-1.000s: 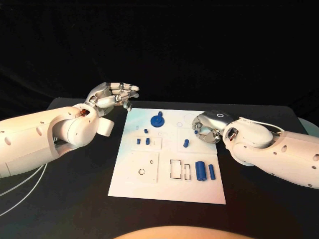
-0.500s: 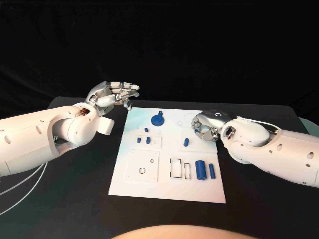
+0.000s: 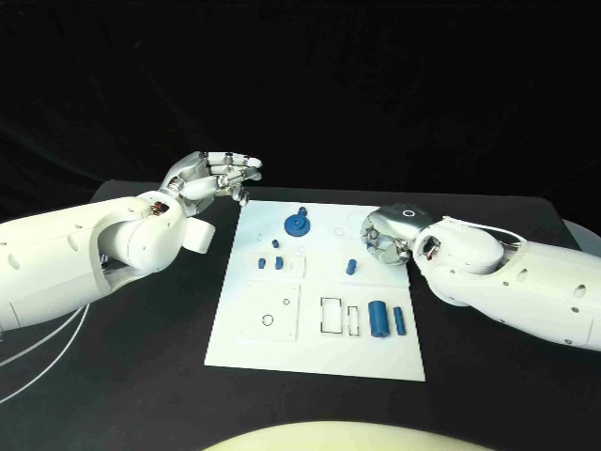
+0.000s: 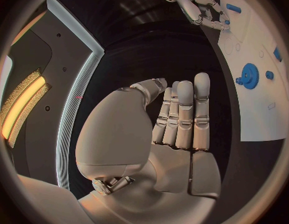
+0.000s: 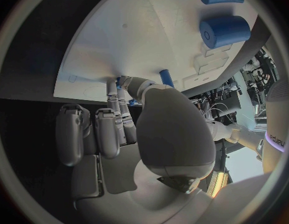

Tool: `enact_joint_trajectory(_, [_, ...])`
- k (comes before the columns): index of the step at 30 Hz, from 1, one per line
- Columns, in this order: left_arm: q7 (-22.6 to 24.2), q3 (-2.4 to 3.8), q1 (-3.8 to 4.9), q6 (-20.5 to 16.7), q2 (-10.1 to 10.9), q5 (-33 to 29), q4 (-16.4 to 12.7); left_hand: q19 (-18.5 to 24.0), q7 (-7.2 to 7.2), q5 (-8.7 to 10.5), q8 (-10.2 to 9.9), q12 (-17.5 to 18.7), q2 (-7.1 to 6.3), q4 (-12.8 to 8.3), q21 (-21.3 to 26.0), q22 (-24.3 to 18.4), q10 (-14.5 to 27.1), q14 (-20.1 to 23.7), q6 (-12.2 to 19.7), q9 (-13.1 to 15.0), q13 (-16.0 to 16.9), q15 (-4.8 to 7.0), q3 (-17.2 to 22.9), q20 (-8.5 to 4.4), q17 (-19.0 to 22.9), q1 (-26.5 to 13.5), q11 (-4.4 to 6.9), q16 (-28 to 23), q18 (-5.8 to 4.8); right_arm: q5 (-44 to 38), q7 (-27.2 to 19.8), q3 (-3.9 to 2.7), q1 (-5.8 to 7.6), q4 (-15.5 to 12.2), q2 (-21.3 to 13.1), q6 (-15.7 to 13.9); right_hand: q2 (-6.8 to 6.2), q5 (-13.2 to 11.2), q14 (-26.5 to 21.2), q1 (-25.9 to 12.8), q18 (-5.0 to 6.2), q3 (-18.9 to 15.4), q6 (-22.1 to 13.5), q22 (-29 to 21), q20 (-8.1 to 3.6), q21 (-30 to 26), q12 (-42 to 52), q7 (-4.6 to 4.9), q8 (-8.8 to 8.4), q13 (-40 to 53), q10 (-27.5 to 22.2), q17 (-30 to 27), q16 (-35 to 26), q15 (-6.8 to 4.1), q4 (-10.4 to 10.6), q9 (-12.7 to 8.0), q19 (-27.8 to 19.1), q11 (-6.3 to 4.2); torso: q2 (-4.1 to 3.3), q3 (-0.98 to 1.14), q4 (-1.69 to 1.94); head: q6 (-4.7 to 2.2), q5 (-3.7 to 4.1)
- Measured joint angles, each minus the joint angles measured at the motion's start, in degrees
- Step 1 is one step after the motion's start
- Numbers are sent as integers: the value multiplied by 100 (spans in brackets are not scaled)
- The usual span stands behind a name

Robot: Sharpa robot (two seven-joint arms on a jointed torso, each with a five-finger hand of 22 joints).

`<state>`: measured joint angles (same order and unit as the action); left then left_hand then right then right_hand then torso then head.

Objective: Assemble the parts on the task board

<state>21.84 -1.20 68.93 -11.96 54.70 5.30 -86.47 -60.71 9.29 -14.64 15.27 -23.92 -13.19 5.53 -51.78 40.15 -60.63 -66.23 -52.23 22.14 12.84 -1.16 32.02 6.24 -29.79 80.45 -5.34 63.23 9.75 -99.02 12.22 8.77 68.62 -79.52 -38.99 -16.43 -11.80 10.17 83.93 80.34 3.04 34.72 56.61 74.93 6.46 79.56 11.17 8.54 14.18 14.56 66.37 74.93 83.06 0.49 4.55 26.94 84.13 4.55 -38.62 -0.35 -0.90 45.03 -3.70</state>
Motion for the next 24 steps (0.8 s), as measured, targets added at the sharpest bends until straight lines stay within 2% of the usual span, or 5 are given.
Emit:
enact_joint_trajectory(3, [-11,0,0,0,4,-1,-2,0,0,0,0,0,24,0,0,0,5,0,0,0,0,0,0,0,0,24,0,0,0,-68,41,-7,0,-13,7,51,37,-10,21,5,-19,21,57,0,-22,136,-2,-20,44,18,28,0,0,-21,-55,14,-22,-26,1,0,0,5,8])
enact_joint_trajectory(10, [-33,0,0,0,11,-3,-18,0,21,0,0,-25,29,0,-1,-7,55,0,21,0,7,0,0,0,7,29,-11,0,-1,-253,147,-14,3,-54,20,165,127,-23,-1,20,-19,45,153,-1,-43,282,9,-54,83,23,49,0,-1,-43,-141,42,-1,-6,3,-1,-3,13,16])
enact_joint_trajectory(12, [-40,0,0,0,13,-3,-23,0,21,0,0,-25,29,0,-2,-7,64,0,21,0,7,0,0,0,7,29,-19,0,0,-305,175,-14,2,-67,22,177,142,-31,12,19,-92,45,162,-1,-63,310,9,-45,83,23,49,-1,-1,-56,-141,46,-21,-6,3,-1,-4,14,12])
enact_joint_trajectory(24, [-76,0,0,1,23,-4,-48,0,42,0,0,-25,29,-16,19,-15,105,0,42,-6,12,0,-16,0,14,29,-19,0,-1,-479,312,7,-34,-186,-45,46,156,-41,19,20,-92,45,173,-2,-63,426,-2,-57,75,23,69,-2,-1,-63,-141,55,-22,14,3,2,-1,8,7])
